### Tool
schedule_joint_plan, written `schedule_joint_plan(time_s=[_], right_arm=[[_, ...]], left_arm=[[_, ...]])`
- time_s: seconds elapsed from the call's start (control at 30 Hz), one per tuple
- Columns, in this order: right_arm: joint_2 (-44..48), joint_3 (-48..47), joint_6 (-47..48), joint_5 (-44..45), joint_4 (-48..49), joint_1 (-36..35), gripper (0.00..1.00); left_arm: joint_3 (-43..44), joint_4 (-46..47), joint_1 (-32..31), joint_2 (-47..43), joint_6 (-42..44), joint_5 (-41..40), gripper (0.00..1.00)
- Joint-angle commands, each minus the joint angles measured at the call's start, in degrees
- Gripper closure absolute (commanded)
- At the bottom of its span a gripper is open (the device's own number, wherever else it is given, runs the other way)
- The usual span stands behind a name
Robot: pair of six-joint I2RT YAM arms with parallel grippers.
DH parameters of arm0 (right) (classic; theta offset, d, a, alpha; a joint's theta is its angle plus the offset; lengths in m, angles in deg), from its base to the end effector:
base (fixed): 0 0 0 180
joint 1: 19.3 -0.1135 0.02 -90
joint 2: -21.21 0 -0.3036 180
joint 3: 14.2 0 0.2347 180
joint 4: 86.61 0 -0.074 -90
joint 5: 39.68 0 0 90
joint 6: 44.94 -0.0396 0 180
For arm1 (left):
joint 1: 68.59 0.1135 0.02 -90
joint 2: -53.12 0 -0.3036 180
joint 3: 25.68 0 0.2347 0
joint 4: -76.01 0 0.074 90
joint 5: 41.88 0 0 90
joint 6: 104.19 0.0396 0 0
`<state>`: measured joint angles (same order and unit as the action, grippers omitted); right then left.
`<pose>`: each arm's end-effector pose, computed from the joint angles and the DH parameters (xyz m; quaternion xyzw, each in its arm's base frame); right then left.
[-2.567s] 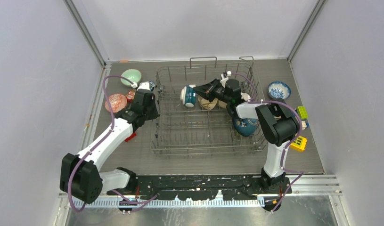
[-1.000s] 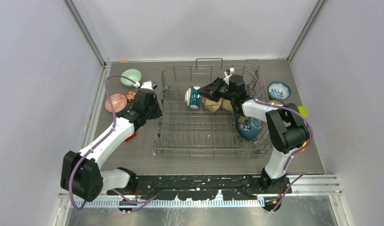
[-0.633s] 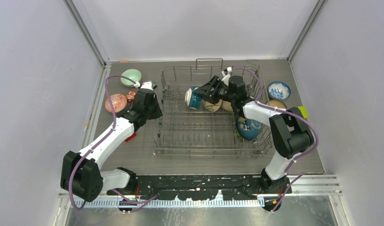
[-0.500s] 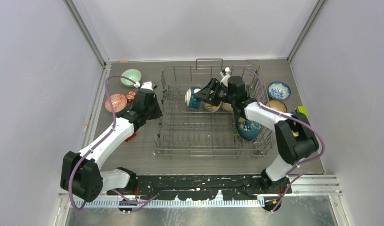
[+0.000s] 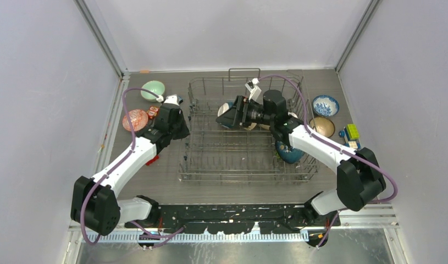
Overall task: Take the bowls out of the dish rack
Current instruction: Pick up the bowl from the dish rack.
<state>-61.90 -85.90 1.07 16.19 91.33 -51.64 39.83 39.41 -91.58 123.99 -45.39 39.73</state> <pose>0.2564 0.1886 0.3436 -0.1046 0.7652 0.5470 0.3231 0.2217 -0.0878 0.3027 -0.0949 0.9065 -0.1254 0.3918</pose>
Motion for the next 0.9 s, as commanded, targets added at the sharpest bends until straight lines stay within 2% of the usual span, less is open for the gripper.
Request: schedule_joint_plan(time_s=[0.0, 0.13, 0.3, 0.57, 0.87], right_arm=[[2.49, 1.23, 1.62, 8.84, -1.68, 0.30, 0.10], [3.57, 5.42, -1.26, 15.92, 0.18, 0.58, 0.01], [2.55, 7.67, -3.91, 22.33, 1.29, 0.52, 0.01], [-2.15, 7.49, -5.72, 26.86, 4.68, 0.16, 0.02], [-8.15, 5.54, -5.54, 27.31, 8.70, 0.00, 0.02]], left_arm=[[-2.23, -4.32, 1.00, 2.19, -5.04, -5.35, 1.00], [-2.12, -4.63, 0.98, 1.87, -5.10, -5.24, 1.00], [-2.33, -5.14, 1.00, 1.00, -5.19, -5.16, 1.00], [-2.84, -5.15, 1.00, 0.48, -5.45, -5.11, 1.00], [-2.80, -4.93, 0.94, 0.93, -5.45, -4.98, 1.00]])
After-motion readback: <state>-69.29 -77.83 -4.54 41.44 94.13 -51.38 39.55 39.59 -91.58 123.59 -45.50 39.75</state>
